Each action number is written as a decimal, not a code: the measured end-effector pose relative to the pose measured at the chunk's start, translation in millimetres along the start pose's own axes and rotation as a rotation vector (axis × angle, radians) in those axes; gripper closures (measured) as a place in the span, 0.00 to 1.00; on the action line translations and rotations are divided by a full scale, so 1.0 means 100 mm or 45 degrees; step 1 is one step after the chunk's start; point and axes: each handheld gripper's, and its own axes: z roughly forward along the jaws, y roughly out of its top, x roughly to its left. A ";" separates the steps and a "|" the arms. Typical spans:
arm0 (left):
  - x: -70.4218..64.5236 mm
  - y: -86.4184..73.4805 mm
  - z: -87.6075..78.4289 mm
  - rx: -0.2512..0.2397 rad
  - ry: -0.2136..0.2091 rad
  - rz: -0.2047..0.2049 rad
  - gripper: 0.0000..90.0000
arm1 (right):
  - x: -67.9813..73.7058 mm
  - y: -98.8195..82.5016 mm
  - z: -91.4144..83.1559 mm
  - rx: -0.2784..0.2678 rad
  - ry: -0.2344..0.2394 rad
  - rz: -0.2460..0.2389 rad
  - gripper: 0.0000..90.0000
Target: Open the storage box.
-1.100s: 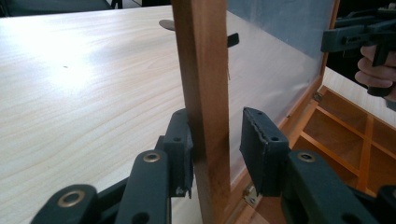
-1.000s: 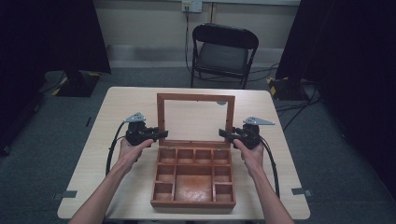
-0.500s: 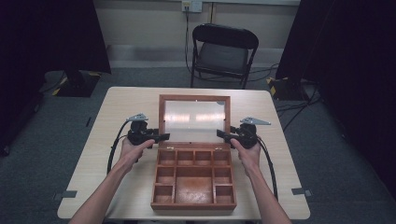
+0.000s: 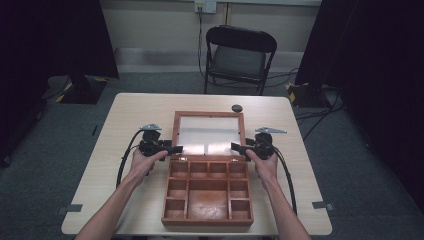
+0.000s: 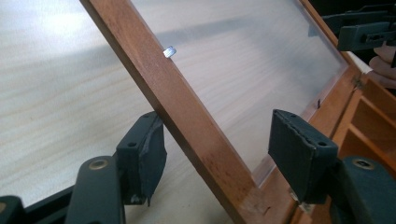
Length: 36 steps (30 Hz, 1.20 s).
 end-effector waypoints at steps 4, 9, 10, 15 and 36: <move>0.05 -0.04 0.02 0.009 -0.027 -0.033 0.40 | -0.01 -0.02 0.03 0.023 -0.007 0.008 0.25; 0.07 -0.05 0.02 0.008 -0.036 -0.053 0.40 | -0.02 -0.04 0.05 0.042 -0.008 0.012 0.25; 0.07 -0.05 0.01 0.007 -0.033 -0.053 0.40 | -0.02 -0.04 0.06 0.046 -0.012 0.009 0.25; 0.09 -0.07 0.02 0.009 -0.037 -0.074 0.40 | -0.01 -0.05 0.07 0.063 -0.029 -0.004 0.25; 0.06 -0.12 -0.29 0.006 0.058 -0.017 0.31 | -0.13 -0.05 -0.32 0.024 -0.124 -0.032 0.19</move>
